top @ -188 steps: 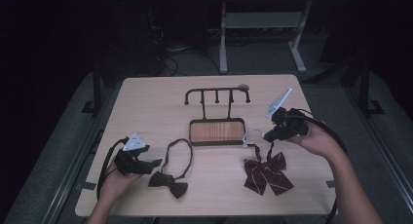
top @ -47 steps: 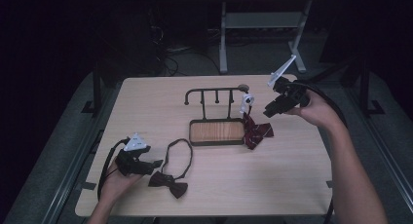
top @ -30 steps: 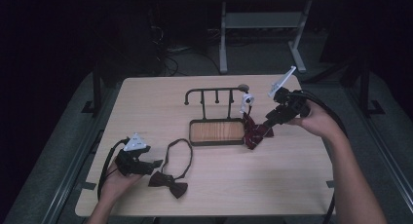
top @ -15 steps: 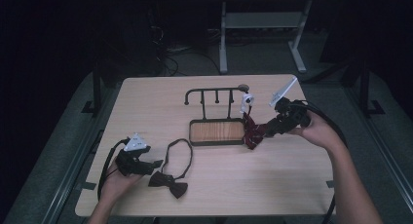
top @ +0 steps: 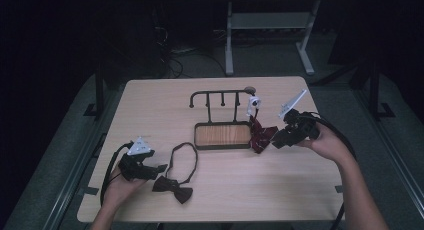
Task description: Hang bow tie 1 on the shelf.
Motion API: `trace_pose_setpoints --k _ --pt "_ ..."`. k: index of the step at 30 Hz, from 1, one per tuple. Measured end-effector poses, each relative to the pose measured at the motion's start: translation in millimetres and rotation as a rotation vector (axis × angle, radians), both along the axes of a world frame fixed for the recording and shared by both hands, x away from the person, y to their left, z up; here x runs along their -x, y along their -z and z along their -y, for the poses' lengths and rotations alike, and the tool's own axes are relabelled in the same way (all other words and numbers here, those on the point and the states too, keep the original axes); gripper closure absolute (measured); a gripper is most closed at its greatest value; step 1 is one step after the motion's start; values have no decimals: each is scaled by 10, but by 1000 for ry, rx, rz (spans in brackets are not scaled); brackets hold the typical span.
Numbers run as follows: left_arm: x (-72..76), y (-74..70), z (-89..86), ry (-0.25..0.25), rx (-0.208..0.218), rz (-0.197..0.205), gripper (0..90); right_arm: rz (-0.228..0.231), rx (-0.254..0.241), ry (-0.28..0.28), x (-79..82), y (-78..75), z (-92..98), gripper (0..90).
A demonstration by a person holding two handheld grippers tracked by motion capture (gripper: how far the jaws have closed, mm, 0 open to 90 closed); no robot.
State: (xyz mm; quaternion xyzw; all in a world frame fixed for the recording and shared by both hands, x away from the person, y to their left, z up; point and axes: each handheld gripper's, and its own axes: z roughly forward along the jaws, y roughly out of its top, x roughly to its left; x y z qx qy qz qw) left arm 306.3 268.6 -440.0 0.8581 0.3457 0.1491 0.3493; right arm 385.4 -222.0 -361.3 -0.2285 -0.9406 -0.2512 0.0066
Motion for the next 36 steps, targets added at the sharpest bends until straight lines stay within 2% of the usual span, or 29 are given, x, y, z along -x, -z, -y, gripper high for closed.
trace_pose_setpoints --k 17,25,31,36 --pt "-3 12 10 1 -1 1 253 -17 -23 5 128 206 69 549" --pt "-5 8 11 6 -14 -6 253 -18 -25 15 187 248 96 528" --pt "-6 18 18 6 -11 -2 252 -9 -48 15 255 277 98 518" --pt "-5 20 24 6 -12 0 252 -12 -40 13 285 340 98 505"
